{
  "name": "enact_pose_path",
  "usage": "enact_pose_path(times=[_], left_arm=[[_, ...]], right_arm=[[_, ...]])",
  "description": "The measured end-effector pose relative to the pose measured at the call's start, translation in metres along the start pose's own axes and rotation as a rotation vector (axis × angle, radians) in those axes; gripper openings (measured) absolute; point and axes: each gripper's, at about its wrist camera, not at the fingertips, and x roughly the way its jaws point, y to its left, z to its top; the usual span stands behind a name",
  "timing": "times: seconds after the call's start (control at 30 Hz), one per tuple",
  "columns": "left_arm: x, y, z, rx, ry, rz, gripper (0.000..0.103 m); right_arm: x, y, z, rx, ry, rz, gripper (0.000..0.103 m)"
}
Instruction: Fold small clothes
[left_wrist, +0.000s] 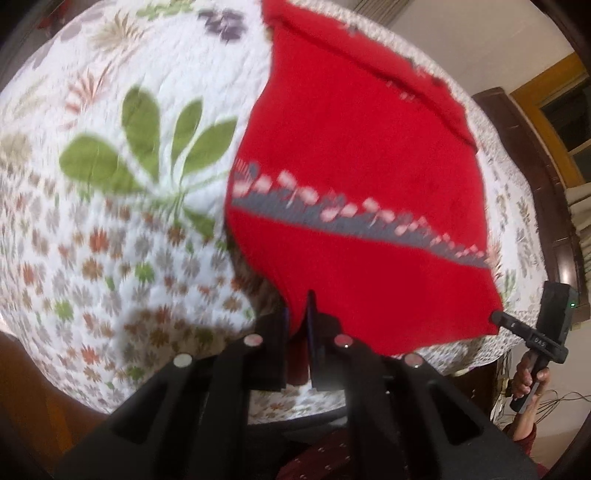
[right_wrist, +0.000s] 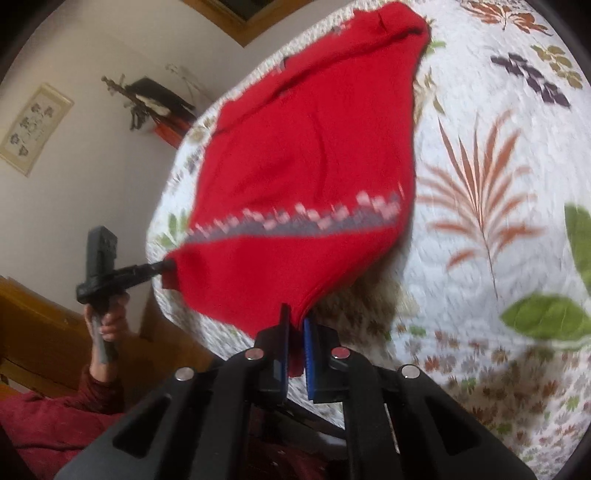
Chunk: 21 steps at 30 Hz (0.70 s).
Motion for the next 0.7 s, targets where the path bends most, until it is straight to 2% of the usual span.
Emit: enact_pose_path(times=[0.17, 0.33, 0.7], left_arm=[[-0.015, -0.011, 0.035, -0.009, -0.073, -0.029, 0.007], [-0.016, -0.019, 0.069, -0.014, -0.119, -0.043, 0.007], [0.026, -0.006, 0.14, -0.076, -0.099, -0.001, 0.007]], right_arm=[[-0.016, 0.003, 0.037, -0.012, -0.078, 0.02, 0.006], [-0.014, -0.006, 0.08, 0.001, -0.086, -0.002, 0.006], [0.012, -0.05, 0.152, 0.116, -0.044, -0.01, 0.006]])
